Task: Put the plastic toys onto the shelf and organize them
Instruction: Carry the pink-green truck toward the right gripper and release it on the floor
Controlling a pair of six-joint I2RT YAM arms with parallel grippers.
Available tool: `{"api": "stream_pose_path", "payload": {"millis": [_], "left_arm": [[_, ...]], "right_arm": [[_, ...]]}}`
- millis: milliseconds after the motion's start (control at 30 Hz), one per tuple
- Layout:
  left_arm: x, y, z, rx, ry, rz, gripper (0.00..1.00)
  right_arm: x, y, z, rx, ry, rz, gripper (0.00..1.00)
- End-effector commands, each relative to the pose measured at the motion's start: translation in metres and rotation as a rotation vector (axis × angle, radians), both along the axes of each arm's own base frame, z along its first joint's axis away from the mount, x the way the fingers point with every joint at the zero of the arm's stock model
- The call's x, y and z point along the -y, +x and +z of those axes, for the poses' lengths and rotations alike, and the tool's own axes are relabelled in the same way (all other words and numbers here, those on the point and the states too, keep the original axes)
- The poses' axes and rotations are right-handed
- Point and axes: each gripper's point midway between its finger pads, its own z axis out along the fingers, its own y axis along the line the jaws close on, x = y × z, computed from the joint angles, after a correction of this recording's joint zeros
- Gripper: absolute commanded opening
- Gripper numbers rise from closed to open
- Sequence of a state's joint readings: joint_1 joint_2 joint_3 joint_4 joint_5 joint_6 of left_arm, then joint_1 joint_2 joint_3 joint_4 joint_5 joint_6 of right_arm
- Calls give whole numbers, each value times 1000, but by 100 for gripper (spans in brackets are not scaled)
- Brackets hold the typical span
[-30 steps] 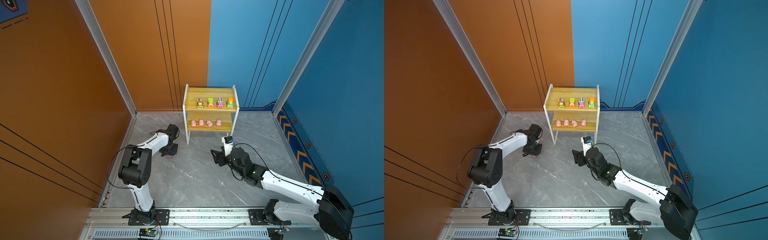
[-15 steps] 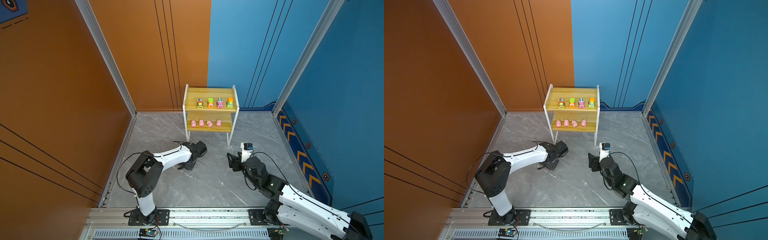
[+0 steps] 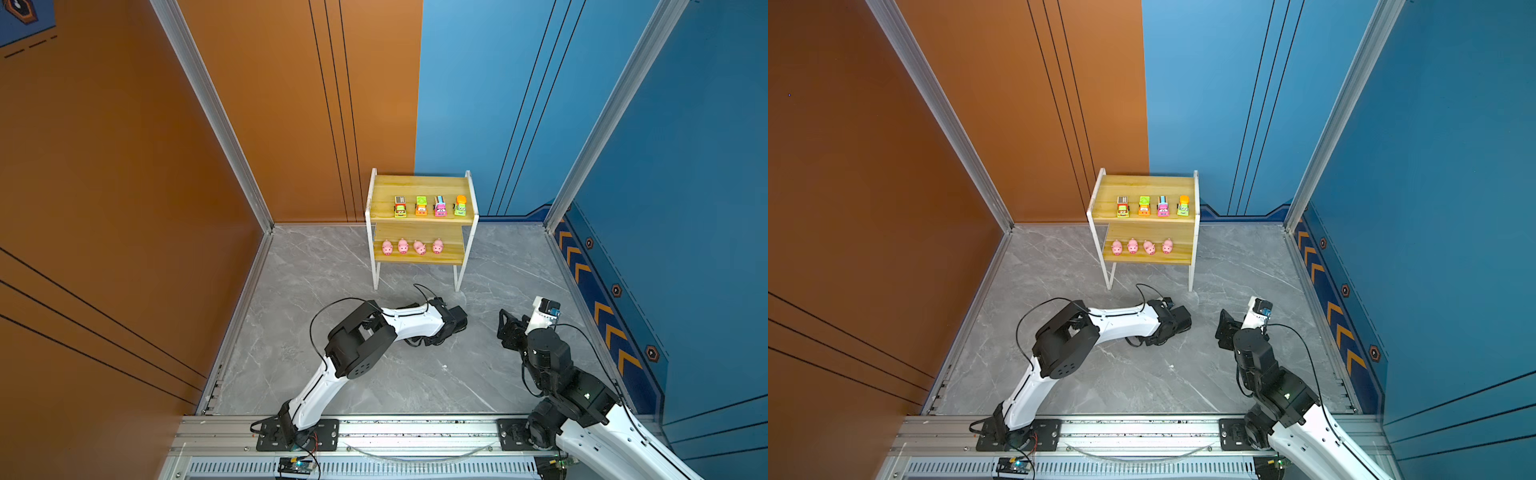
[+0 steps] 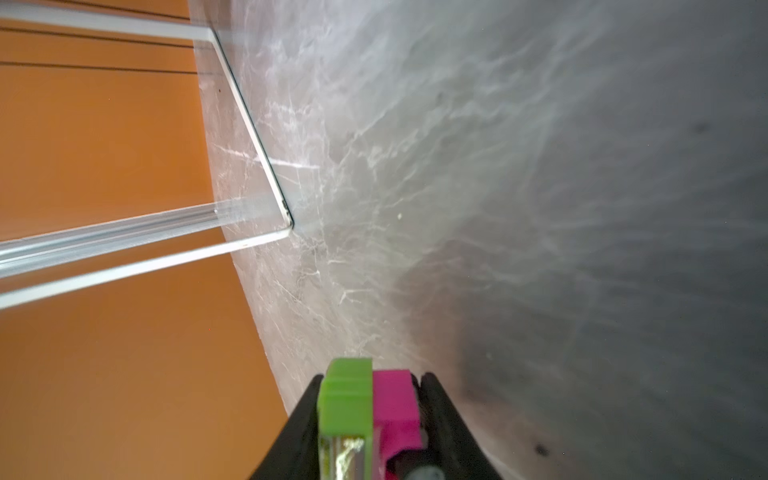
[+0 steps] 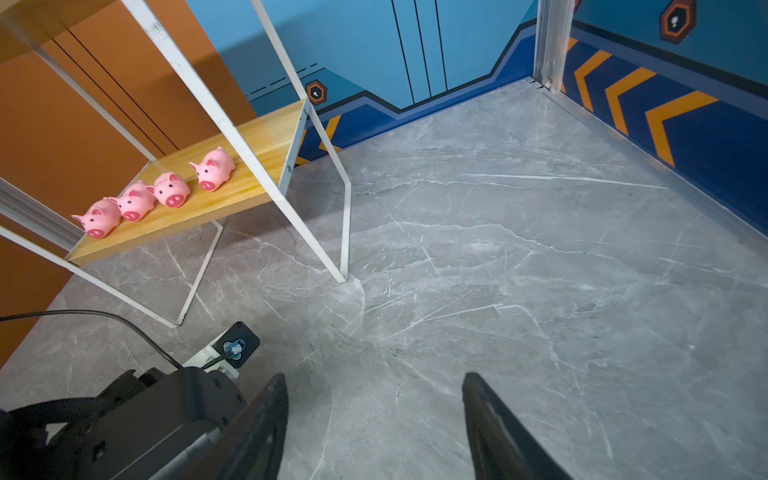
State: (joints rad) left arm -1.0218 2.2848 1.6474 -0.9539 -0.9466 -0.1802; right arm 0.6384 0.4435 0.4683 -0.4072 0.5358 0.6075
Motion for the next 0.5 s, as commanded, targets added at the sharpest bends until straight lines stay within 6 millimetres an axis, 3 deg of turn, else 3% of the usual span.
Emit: {"api": "stream_pose_path", "payload": {"millis": [0, 167, 467], "left_arm": [[12, 3, 6, 29, 67, -54, 38], [27, -13, -15, -26, 32, -69, 43], [29, -41, -20, -118, -108, -16, 50]], "right_arm": [[16, -5, 6, -20, -43, -58, 67], [24, -7, 21, 0, -59, -78, 66], [34, -10, 36, 17, -89, -103, 66]]}}
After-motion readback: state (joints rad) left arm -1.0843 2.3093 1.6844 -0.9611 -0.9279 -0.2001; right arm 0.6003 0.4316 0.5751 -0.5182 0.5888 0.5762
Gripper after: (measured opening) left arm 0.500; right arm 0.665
